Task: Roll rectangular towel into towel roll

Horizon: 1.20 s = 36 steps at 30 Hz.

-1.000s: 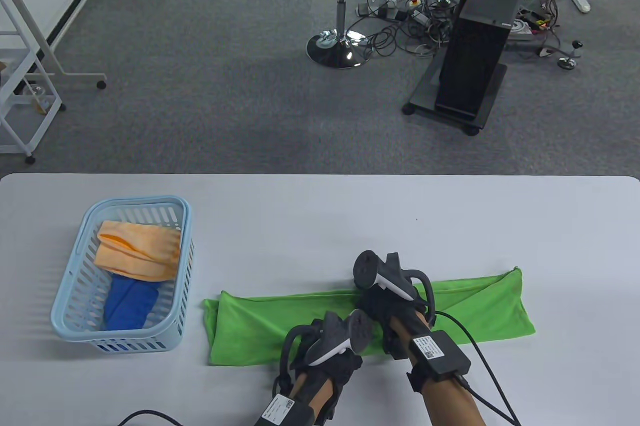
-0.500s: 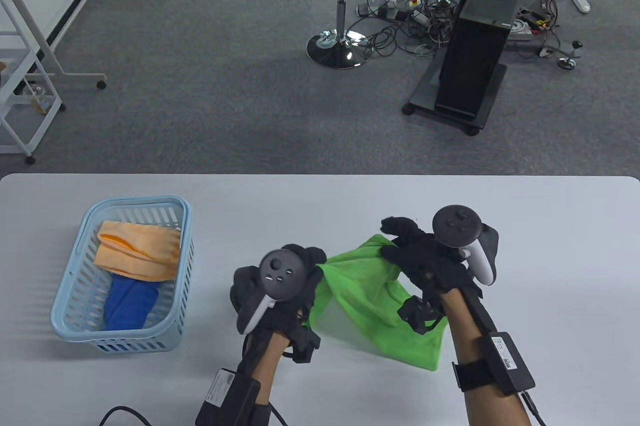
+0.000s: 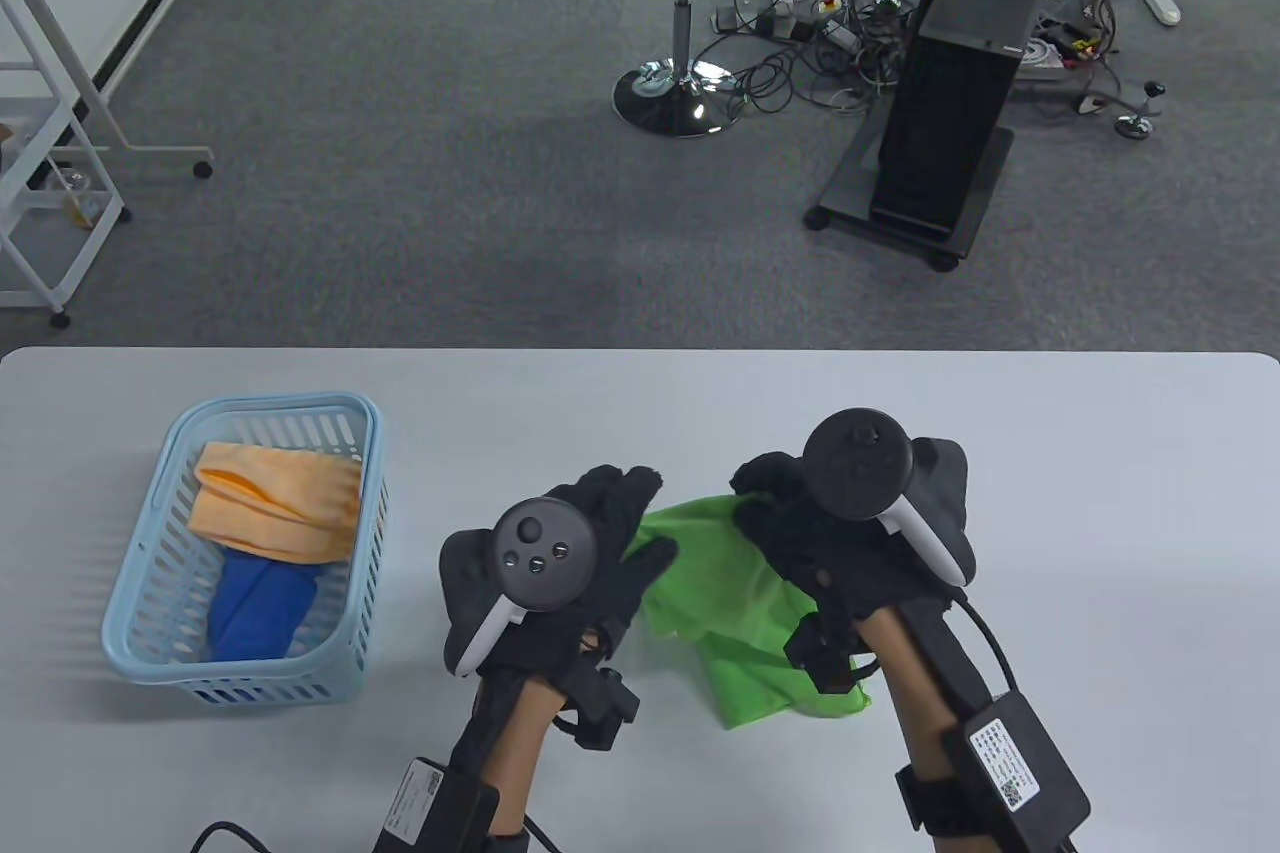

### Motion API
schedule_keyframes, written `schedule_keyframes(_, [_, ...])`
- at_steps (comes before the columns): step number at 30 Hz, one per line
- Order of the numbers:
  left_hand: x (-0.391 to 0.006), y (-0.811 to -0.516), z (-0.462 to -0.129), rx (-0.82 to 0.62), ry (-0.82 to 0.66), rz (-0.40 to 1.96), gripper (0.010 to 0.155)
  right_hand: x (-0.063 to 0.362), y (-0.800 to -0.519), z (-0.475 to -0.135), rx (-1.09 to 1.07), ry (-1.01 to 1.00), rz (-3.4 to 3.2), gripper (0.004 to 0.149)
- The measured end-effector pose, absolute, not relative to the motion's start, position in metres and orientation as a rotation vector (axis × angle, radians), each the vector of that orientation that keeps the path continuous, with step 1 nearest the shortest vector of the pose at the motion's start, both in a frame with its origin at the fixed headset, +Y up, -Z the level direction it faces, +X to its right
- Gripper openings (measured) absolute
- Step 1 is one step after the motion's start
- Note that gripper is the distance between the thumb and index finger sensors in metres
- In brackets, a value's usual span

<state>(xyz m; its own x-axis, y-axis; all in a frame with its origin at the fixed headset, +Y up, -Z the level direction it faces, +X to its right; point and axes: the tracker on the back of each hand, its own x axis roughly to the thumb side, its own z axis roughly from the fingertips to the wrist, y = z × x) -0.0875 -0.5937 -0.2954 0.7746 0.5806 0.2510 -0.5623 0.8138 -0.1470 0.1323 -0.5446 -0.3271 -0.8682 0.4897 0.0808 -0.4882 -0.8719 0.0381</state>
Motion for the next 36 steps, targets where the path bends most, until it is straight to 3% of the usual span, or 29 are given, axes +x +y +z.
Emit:
schedule_keyframes(1, [-0.083, -0.596, -0.296, -0.136, -0.317, 0.589, 0.096, 0.133, -0.543, -0.327, 0.109, 0.003, 2.621, 0.052])
schedule_keyframes(3, [-0.071, -0.600, -0.300, -0.147, -0.322, 0.518, 0.099, 0.138, -0.540, -0.327, 0.081, 0.003, 2.629, 0.052])
schedule_keyframes(4, [-0.067, -0.600, -0.304, -0.116, -0.302, 0.482, 0.090, 0.141, -0.539, -0.328, 0.079, 0.001, 2.621, 0.051])
schedule_keyframes(6, [-0.064, -0.600, -0.311, -0.001, -0.219, 0.418, 0.049, 0.150, -0.539, -0.331, 0.043, 0.017, 2.610, 0.049])
schedule_keyframes(7, [-0.064, -0.598, -0.316, 0.042, -0.209, 0.429, 0.047, 0.155, -0.540, -0.334, 0.004, 0.025, 2.605, 0.050])
schedule_keyframes(12, [-0.056, -0.586, -0.351, -0.036, -0.105, 0.364, 0.055, 0.185, -0.564, -0.369, -0.180, 0.159, 2.422, 0.048])
schedule_keyframes(15, [-0.051, -0.567, -0.370, 0.008, -0.090, 0.307, 0.054, 0.191, -0.570, -0.390, -0.191, 0.009, 2.224, 0.048])
schedule_keyframes(20, [-0.060, -0.510, -0.380, 0.211, -0.133, 0.503, 0.050, 0.190, -0.538, -0.405, -0.002, -0.232, 2.023, 0.048])
schedule_keyframes(22, [-0.061, -0.489, -0.376, 0.258, -0.173, 0.484, 0.052, 0.193, -0.520, -0.400, 0.011, -0.406, 2.005, 0.047])
schedule_keyframes(25, [-0.057, -0.478, -0.359, 0.349, -0.228, 0.400, 0.051, 0.195, -0.506, -0.384, 0.130, -0.460, 2.080, 0.046])
schedule_keyframes(28, [-0.050, -0.511, -0.339, 0.370, -0.254, 0.268, 0.052, 0.198, -0.530, -0.367, 0.163, -0.442, 2.211, 0.046])
schedule_keyframes(30, [-0.044, -0.560, -0.327, 0.261, -0.236, 0.194, 0.054, 0.196, -0.575, -0.355, 0.138, -0.330, 2.273, 0.047])
schedule_keyframes(31, [-0.041, -0.599, -0.321, 0.167, -0.222, 0.180, 0.055, 0.193, -0.619, -0.349, 0.103, -0.204, 2.313, 0.047])
schedule_keyframes(32, [-0.040, -0.620, -0.318, 0.113, -0.214, 0.180, 0.056, 0.193, -0.629, -0.347, 0.092, -0.172, 2.321, 0.047])
schedule_keyframes(34, [-0.037, -0.686, -0.306, -0.084, -0.193, 0.190, 0.056, 0.188, -0.695, -0.333, 0.039, 0.016, 2.376, 0.047])
schedule_keyframes(36, [-0.036, -0.728, -0.289, -0.197, -0.202, 0.163, 0.056, 0.183, -0.736, -0.319, 0.057, 0.159, 2.434, 0.047])
